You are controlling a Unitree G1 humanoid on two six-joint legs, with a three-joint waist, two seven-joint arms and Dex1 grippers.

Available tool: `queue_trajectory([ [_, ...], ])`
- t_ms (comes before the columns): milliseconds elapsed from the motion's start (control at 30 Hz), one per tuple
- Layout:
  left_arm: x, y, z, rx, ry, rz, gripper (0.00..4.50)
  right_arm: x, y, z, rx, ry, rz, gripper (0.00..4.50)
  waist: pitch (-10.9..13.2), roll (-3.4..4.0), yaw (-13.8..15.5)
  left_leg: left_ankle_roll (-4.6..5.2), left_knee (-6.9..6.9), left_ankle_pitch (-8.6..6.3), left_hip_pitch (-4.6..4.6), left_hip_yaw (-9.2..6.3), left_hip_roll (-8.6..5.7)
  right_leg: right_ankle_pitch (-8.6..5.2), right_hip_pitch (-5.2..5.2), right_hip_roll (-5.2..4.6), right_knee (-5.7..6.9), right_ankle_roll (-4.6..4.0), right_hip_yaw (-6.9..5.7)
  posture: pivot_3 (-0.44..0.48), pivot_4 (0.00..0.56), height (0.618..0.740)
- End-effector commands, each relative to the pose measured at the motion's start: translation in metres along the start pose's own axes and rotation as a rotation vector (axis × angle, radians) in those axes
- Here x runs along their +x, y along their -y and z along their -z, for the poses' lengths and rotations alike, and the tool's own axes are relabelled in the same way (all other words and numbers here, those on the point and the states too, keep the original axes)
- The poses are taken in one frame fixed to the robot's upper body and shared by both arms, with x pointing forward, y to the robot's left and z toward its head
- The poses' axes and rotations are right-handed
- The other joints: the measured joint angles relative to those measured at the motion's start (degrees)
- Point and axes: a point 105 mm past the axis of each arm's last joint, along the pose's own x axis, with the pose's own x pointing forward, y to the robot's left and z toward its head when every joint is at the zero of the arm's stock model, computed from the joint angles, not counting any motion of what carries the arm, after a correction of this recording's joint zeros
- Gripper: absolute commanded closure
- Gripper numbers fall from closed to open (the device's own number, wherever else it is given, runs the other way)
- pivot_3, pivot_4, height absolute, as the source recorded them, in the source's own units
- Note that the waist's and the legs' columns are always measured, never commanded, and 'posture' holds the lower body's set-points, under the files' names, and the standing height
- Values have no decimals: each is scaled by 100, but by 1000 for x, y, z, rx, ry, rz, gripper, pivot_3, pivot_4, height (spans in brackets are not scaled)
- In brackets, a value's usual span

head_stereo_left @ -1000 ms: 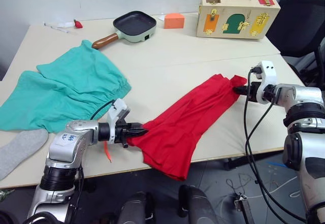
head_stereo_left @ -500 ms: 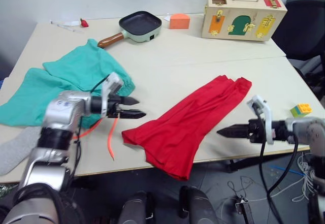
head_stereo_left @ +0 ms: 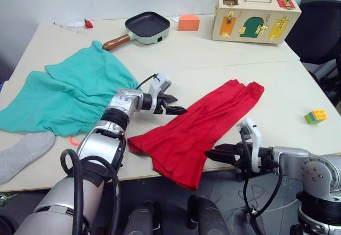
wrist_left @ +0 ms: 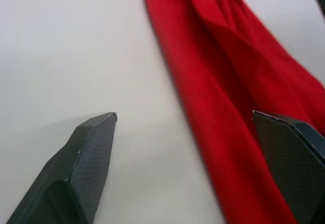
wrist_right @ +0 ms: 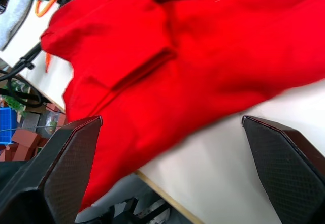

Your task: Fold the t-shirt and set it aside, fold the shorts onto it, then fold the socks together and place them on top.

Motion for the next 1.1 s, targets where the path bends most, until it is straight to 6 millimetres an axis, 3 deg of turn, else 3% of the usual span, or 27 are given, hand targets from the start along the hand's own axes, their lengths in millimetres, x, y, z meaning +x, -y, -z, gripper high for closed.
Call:
queue_trajectory([
  [33, 7, -3, -2, 46, -12, -56, 49, 10, -10, 18, 38, -69, -50, 0, -11, -18, 9, 2, 0, -1, 3, 0, -1, 0, 2, -3, -8, 0, 0, 0, 150, 740],
  [233, 21, 13, -1, -44, 14, 33, 49, 15, -22, 27, 53, -86, -109, 0, -29, -46, 38, 6, 0, -9, 5, -10, 0, 0, 7, -9, -17, 0, 4, 0, 150, 740],
  [267, 23, 15, 1, -37, -2, 41, 10, 17, -23, 27, 55, -86, -110, 178, -29, -46, 38, 6, 0, -11, 5, -11, 0, 0, 8, -9, -19, 0, 3, 0, 150, 740],
  [400, 29, 22, 8, -3, -48, 76, 875, 21, -25, 29, 66, -90, -111, 1157, -29, -46, 39, 8, 0, -15, 2, -11, 0, 0, 8, -8, -25, 0, 2, 0, 150, 740],
  [733, 31, 19, 13, -37, -19, 35, 3992, 18, -18, 20, 72, -69, -77, 4500, -29, -46, 39, 19, 0, -21, -5, -8, -2, 2, 7, -8, -39, 3, 0, 0, 150, 740],
  [800, 31, 18, 15, -45, -12, 34, 4467, 16, -16, 17, 66, -68, -73, 4500, -29, -46, 39, 18, 0, -22, -5, -8, -2, 2, 7, -8, -39, 3, 0, 0, 150, 740],
  [933, 27, 15, 19, -68, 13, 18, 4467, 10, -11, 11, 52, -65, -59, 4500, -29, -46, 38, 20, 0, -23, -5, -6, -2, 2, 8, -9, -41, 4, 0, 0, 150, 740],
  [1100, 14, -5, 19, -153, 102, -95, 4467, 3, -8, 3, 24, -74, -50, 4500, -29, -46, 37, 21, 0, -23, -4, -6, -2, 2, 8, -9, -40, 4, 0, 0, 150, 740],
])
